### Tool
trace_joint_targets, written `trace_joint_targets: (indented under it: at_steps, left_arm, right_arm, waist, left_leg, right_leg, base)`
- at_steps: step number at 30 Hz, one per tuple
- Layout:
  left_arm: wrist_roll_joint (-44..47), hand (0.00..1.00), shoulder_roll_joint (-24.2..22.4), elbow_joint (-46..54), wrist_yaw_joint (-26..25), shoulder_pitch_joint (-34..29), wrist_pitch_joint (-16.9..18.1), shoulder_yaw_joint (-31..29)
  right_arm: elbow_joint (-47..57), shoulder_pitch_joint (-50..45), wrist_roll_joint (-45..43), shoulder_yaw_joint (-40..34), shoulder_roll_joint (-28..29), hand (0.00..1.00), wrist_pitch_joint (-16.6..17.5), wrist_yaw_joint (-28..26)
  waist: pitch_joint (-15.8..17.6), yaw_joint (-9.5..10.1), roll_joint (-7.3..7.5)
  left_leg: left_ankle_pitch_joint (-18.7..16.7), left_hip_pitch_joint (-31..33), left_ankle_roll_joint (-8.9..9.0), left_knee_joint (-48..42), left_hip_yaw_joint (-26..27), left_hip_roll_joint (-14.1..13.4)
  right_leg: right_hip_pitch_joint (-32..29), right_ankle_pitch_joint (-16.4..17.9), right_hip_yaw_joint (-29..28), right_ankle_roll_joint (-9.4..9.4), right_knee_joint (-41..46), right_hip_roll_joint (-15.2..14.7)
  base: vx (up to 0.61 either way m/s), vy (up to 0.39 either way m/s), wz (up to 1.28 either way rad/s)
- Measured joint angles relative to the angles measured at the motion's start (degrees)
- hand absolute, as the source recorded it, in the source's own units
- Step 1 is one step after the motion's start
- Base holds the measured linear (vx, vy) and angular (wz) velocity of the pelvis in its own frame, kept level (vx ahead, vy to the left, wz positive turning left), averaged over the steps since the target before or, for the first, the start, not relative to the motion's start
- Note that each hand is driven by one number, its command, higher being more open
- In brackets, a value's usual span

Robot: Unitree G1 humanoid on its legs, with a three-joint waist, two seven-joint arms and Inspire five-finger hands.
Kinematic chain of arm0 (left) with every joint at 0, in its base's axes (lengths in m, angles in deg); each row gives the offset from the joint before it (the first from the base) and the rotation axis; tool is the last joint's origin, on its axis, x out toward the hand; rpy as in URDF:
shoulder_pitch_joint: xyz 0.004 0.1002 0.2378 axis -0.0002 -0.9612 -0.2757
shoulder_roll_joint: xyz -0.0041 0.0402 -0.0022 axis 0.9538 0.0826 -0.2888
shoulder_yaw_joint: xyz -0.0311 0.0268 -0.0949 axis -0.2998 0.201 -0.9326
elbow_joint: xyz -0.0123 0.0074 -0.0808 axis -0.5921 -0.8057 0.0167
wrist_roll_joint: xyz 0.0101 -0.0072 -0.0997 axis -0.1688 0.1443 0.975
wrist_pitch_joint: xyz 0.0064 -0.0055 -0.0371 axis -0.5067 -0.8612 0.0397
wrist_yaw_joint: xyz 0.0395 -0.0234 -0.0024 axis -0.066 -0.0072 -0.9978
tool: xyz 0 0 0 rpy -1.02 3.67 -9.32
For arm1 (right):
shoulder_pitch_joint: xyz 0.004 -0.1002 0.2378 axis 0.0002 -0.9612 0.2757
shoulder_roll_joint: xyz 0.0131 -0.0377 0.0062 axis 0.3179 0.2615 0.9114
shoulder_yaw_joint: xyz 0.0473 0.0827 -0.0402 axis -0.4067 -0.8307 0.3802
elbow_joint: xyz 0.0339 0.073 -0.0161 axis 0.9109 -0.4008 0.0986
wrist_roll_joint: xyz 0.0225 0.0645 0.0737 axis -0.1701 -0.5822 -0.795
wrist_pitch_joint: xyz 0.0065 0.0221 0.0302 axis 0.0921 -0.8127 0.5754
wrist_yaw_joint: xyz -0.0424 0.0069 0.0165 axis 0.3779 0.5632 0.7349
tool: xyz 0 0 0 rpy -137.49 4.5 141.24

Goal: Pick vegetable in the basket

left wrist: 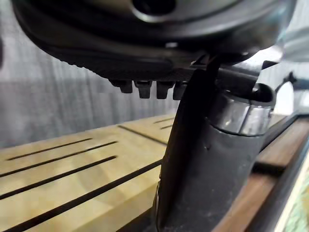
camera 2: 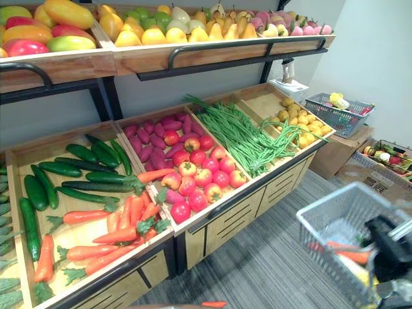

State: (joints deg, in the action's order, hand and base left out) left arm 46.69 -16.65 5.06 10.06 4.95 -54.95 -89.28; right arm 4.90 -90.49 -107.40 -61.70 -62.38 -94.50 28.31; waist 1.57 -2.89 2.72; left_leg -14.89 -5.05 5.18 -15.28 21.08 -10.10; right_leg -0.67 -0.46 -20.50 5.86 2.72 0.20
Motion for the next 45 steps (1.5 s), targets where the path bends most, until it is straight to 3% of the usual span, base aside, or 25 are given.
trace_joint_targets:
  at_steps: [3, 8, 16, 21, 27, 33, 41, 45]
  left_arm:
    - [-1.2, 1.00, -0.8, -1.7, 3.4, -0.1, -1.2, 5.9]
    - [-4.0, 1.00, -0.8, -2.9, 5.8, -1.6, -3.5, 13.5]
    - [-6.3, 1.00, -0.6, -4.6, 8.3, -0.6, -5.3, 17.0]
    - [-9.7, 1.00, -0.3, -5.5, 11.2, 0.6, -9.1, 19.3]
    - [-10.7, 1.00, 1.9, -5.7, 14.0, 0.9, -16.1, 22.7]
    - [-10.5, 1.00, 3.4, -6.6, 14.6, 0.8, -16.4, 26.6]
    - [-10.7, 1.00, 3.7, -7.1, 16.2, 1.4, -14.8, 27.0]
    - [-10.8, 1.00, 4.5, -8.9, 16.1, 2.9, -14.4, 26.7]
  right_arm:
    - [-8.8, 0.3, 0.0, 0.9, 6.6, 0.00, 0.0, 1.9]
    - [-20.7, 0.8, 0.0, 2.6, 12.9, 0.00, 1.8, 3.2]
    - [-32.9, 5.2, -2.1, 5.6, 18.5, 0.00, 12.3, 2.9]
    - [-40.0, 6.2, 1.5, 9.6, 18.7, 0.00, 13.5, 3.0]
    - [-43.1, 6.9, 6.9, 14.4, 18.7, 0.00, 15.2, 3.1]
    - [-44.4, 6.9, 7.4, 17.9, 17.8, 0.00, 16.8, 3.1]
    - [-45.3, 6.8, 7.3, 17.7, 17.7, 0.00, 17.0, 3.5]
    - [-45.2, 6.8, 7.9, 17.5, 17.7, 0.00, 16.5, 3.4]
  waist:
    - [0.3, 0.50, -0.44]
    - [0.9, 1.82, -1.40]
    - [1.5, 3.27, -1.13]
    - [2.5, 4.33, -1.17]
    - [2.7, 4.47, -1.56]
    - [2.6, 4.80, -1.44]
    - [2.9, 5.06, -0.49]
    - [4.2, 4.35, -0.37]
  left_leg:
    - [0.1, -0.3, 0.01, 0.1, -1.3, 0.0]
    - [0.6, -0.4, -0.27, 1.0, -2.5, 0.8]
    - [1.1, -0.9, -0.61, 2.0, -3.3, 1.8]
    - [1.1, -2.1, -0.70, 2.8, -3.5, 2.1]
    - [1.5, -3.4, -0.92, 3.9, -3.0, 2.5]
    - [1.6, -3.9, -1.12, 4.4, -2.7, 2.9]
    - [1.8, -4.9, -1.26, 5.1, -0.5, 3.3]
    - [-0.1, -6.0, -1.23, 2.7, 4.7, 2.0]
  right_leg:
    - [1.1, 0.0, 1.5, 0.00, -0.4, -0.1]
    - [1.8, 0.1, 3.0, -0.03, -1.0, -1.2]
    - [2.3, 0.2, 5.7, -0.19, -0.9, -2.0]
    - [3.3, 0.2, 7.9, -0.32, -0.8, -2.2]
    - [3.6, 0.2, 9.5, -0.34, -0.4, -2.4]
    - [3.7, 0.3, 10.5, -0.42, -0.1, -2.7]
    - [2.8, 0.3, 10.1, -0.46, 0.4, -2.8]
    - [0.8, -0.2, 9.2, -0.18, 3.1, -1.5]
  base:
    - [0.01, 0.012, 0.18]
    - [0.00, 0.031, 0.15]
    - [0.00, 0.025, 0.06]
    - [0.01, 0.010, 0.02]
    - [0.00, 0.006, -0.01]
    - [-0.01, 0.008, -0.02]
    - [-0.01, 0.012, -0.13]
    - [-0.03, 0.027, -0.68]
